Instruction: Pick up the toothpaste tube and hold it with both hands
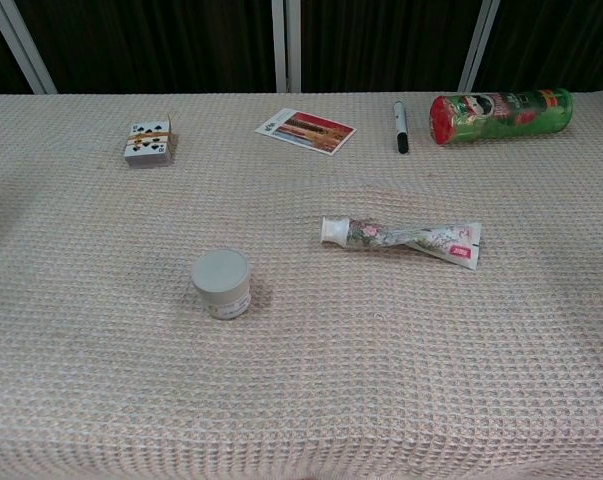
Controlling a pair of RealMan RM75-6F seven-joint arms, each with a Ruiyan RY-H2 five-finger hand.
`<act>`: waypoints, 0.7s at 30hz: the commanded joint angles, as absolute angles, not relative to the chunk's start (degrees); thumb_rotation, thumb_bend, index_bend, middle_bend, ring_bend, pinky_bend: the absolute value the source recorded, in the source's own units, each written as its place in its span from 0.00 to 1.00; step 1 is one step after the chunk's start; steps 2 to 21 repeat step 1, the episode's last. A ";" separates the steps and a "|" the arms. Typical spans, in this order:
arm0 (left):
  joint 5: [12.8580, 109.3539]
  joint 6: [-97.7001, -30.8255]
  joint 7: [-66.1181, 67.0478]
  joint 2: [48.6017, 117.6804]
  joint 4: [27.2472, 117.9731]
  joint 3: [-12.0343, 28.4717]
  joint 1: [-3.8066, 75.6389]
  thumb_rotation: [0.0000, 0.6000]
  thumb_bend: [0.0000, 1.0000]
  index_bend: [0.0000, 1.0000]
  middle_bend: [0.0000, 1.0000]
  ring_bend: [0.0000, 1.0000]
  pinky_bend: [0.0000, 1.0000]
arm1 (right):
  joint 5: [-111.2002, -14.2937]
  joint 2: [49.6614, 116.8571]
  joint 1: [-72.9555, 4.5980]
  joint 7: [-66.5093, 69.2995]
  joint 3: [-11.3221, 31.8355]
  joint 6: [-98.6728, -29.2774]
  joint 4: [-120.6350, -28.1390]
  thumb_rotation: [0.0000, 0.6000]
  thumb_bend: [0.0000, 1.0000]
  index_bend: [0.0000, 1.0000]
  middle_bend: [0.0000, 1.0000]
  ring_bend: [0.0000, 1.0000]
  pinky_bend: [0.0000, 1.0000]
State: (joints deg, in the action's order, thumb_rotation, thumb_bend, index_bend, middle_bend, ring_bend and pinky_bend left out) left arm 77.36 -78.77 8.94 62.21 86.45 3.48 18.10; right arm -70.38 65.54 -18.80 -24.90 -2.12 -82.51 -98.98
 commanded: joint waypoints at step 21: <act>77.89 -78.69 9.93 60.81 87.76 1.55 16.26 0.00 0.00 0.14 0.14 0.06 0.16 | -73.70 64.89 -14.70 -20.58 -4.78 -84.76 -96.17 1.00 0.02 0.00 0.00 0.00 0.00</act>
